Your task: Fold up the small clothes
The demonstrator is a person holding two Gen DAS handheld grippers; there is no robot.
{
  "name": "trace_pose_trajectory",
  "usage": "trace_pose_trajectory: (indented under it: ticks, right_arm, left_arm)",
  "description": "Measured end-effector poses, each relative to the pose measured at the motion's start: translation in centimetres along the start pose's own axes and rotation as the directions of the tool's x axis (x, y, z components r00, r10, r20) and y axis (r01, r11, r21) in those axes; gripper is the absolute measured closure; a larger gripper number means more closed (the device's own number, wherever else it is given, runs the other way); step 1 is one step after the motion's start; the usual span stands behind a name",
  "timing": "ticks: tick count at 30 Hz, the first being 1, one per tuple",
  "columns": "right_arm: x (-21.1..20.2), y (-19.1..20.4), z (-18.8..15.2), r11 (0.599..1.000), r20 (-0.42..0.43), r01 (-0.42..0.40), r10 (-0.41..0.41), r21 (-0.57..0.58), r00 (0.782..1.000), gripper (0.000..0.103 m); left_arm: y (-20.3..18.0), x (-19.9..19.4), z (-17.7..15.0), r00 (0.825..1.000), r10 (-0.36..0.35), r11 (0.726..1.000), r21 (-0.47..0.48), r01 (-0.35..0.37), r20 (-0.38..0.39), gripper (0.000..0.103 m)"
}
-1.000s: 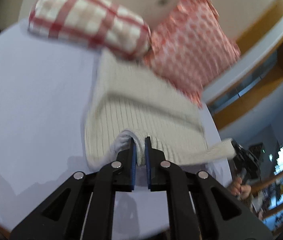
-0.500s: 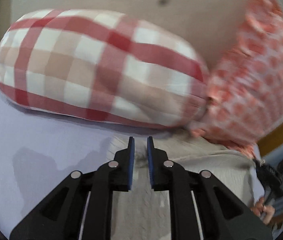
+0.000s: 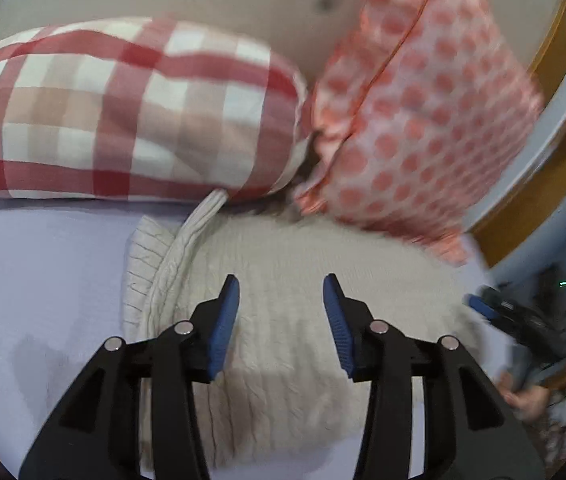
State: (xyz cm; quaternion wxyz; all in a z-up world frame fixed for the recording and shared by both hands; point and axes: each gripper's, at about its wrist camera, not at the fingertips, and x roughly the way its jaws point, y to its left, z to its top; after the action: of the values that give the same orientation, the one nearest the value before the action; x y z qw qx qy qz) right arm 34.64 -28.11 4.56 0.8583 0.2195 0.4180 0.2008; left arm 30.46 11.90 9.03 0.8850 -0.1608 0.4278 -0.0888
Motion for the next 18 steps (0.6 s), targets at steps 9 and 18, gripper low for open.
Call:
trace_pose_trajectory:
  ticks: [9, 18]
  right_arm:
    - [2.1, 2.3, -2.1, 0.970, -0.037, 0.194, -0.201, -0.144, 0.979, 0.012]
    - [3.4, 4.2, -2.6, 0.951, -0.015, 0.223, -0.231, -0.212, 0.973, 0.011]
  left_arm:
    - [7.0, -1.0, -1.4, 0.992, 0.120, 0.976, -0.178, -0.126, -0.043, 0.046]
    - [8.2, 0.0, -1.8, 0.977, 0.139, 0.974, -0.156, -0.165, -0.164, 0.037]
